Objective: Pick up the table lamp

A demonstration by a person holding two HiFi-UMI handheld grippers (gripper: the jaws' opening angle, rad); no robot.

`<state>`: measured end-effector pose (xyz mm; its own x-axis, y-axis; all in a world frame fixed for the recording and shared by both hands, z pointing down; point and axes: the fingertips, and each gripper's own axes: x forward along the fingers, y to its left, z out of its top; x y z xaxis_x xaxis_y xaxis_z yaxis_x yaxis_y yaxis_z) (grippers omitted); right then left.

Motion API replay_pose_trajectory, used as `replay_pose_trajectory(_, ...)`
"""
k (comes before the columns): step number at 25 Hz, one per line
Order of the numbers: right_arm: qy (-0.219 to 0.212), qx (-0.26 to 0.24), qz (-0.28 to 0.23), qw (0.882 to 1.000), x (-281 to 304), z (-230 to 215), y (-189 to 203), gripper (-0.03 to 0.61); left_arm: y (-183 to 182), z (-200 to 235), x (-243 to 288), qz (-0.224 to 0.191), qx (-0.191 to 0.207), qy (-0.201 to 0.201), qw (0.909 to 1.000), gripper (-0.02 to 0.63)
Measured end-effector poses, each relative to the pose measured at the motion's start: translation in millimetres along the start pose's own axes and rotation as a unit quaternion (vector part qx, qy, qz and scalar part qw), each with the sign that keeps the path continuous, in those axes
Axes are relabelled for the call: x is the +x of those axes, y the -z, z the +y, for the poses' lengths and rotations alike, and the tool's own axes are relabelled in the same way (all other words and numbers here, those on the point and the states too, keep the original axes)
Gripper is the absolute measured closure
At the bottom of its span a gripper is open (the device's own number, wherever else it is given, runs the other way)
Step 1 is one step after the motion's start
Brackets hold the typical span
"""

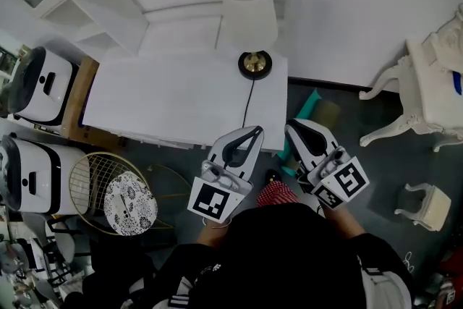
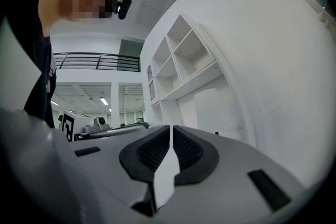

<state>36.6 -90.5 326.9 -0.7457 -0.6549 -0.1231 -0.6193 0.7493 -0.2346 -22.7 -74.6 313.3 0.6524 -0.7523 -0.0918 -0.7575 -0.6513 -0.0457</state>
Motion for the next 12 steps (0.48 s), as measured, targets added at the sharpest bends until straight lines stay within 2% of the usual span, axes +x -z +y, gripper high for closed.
replay_pose_trajectory(12, -0.016, -0.004, 0.009, 1.0, 21, -42, -5, 0.561, 7, 17, 44, 0.009, 0.007, -0.009, 0.9999, 0.601)
